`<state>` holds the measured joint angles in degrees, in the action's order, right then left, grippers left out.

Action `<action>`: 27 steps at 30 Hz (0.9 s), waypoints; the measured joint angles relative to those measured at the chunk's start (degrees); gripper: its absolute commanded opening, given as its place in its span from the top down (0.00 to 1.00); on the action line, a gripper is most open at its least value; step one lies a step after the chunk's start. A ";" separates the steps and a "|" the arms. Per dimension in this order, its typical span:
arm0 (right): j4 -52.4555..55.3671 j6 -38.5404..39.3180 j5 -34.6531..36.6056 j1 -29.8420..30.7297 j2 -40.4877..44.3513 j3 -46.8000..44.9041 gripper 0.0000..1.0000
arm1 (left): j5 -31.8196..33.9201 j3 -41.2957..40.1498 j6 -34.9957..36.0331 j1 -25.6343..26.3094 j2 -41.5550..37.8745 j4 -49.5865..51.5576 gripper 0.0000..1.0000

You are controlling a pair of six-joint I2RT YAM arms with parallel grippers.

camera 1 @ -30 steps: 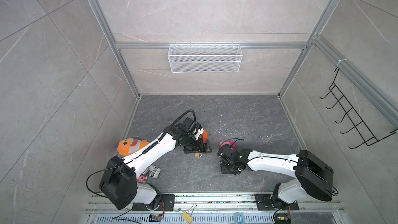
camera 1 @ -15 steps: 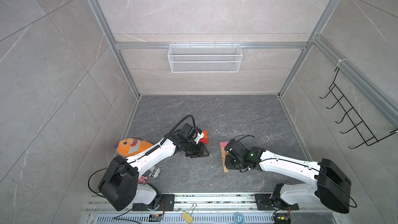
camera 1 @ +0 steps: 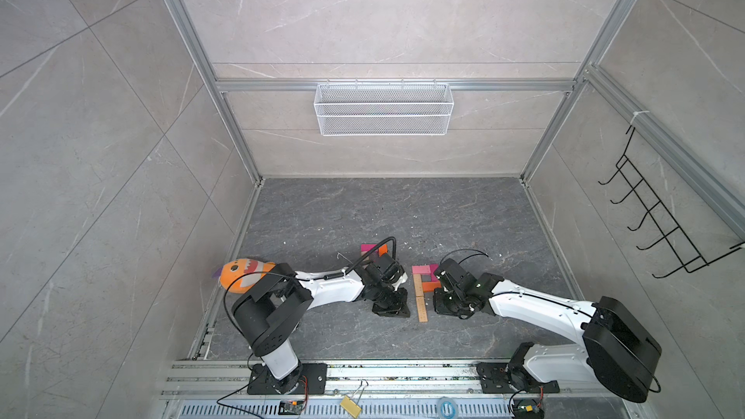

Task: Assemble the letter p with building blocks
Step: Assemble the building block at the center of the board.

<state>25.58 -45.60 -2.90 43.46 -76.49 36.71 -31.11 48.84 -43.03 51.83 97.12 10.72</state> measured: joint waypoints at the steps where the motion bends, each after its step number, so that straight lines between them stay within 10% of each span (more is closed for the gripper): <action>1: -0.63 0.22 -0.42 -0.07 -0.37 -0.22 0.76 | 0.07 0.00 -0.61 0.24 0.83 -0.83 0.86; 27: -7.85 0.39 -4.24 -0.33 -3.50 -1.73 0.75 | 0.46 0.04 -6.54 0.68 5.62 -10.32 0.86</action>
<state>17.74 -45.21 -7.14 43.13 -79.99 34.98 -30.65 48.88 -49.56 52.51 102.74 0.40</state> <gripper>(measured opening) 0.250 0.140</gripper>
